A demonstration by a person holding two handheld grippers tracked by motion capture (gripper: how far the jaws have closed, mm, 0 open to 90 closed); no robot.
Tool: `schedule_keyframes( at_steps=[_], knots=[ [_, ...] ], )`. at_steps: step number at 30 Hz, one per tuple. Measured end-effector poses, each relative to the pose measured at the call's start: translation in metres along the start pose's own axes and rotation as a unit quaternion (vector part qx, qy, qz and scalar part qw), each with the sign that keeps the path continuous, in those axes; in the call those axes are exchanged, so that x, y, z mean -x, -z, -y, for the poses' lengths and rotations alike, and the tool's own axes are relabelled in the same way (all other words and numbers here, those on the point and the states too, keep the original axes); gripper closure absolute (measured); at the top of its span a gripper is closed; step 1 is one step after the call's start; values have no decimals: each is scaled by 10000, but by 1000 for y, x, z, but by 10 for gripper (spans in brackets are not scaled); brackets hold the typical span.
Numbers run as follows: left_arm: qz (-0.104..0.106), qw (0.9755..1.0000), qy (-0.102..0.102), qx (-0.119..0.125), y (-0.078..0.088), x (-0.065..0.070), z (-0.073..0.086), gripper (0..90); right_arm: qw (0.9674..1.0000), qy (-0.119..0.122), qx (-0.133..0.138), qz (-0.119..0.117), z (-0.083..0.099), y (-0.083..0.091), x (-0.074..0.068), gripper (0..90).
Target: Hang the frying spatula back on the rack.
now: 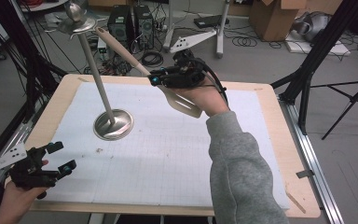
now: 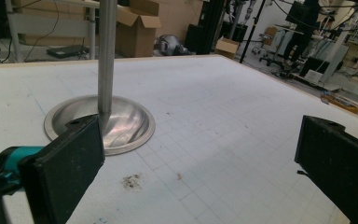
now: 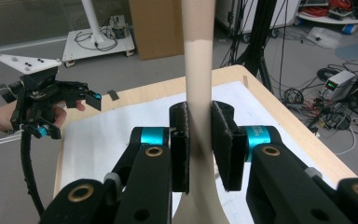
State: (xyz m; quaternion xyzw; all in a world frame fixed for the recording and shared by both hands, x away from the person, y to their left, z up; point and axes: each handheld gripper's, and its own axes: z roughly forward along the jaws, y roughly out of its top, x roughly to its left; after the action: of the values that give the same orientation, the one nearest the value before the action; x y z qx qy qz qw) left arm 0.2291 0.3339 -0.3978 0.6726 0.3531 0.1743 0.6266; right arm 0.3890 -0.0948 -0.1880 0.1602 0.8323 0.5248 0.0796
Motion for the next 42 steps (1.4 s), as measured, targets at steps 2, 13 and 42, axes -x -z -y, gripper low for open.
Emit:
schedule_keyframes(
  at_steps=[2, 13, 42],
  knots=[
    [1, 10000, 11, 2, 0, 0, 0, 19, 10000, -9, -2, 8, 0, -1, 0, 780],
    [-7, 10000, 55, -22, 0, -2, 2, 19, 10000, -33, -1, 28, 2, -10, -1, 780],
    [-15, 10000, 66, -19, 2, -1, 3, 19, 9999, -48, -122, 71, 7, -37, -2, 780]
  ],
)
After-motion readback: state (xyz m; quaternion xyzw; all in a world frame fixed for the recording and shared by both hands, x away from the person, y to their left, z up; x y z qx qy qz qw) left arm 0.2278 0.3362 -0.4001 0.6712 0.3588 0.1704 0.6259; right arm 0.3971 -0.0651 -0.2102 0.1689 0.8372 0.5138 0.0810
